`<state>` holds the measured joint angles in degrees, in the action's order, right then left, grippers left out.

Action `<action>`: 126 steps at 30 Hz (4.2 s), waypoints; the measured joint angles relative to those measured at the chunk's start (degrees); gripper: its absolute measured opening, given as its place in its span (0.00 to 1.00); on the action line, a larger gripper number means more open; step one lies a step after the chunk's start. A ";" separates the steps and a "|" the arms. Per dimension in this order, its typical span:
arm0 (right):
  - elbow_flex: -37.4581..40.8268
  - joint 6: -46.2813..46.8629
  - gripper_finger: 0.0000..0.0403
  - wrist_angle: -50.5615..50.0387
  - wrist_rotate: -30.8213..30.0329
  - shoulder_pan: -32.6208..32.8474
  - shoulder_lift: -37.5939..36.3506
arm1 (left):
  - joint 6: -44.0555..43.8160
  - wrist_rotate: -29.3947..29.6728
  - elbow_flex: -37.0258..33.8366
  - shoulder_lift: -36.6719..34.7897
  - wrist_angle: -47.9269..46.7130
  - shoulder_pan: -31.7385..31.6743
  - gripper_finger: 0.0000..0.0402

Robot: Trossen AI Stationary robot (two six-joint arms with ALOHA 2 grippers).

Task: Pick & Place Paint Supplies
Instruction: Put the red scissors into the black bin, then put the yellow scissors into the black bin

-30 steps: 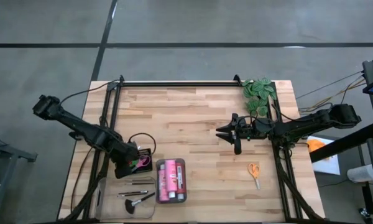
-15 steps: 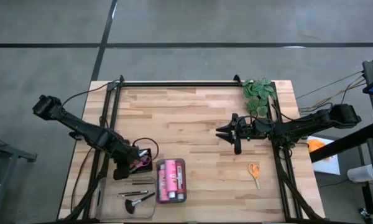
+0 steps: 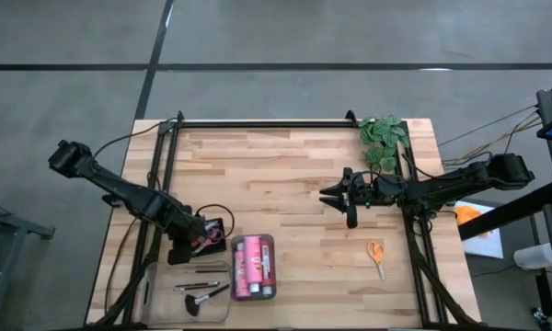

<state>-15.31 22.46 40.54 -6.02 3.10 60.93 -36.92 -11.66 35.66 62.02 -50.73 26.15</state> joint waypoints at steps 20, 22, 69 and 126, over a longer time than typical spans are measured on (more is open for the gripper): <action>0.00 0.00 0.30 -0.01 0.00 0.01 0.00 | -0.80 -0.13 -0.11 0.00 0.82 0.00 0.16; 0.00 0.00 0.30 0.02 0.00 0.01 0.00 | -0.95 -0.13 -0.11 0.00 0.82 0.00 0.16; 0.00 0.00 0.30 0.13 -0.02 0.01 0.00 | 16.07 29.28 7.06 6.72 46.01 -25.07 0.16; 0.00 24.54 0.30 2.22 2.35 -0.12 0.00 | 27.73 12.04 7.04 2.97 44.47 -42.60 0.16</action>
<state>-15.31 47.00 42.76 -3.67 2.98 60.93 -9.19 0.38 42.70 64.99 -6.26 -16.45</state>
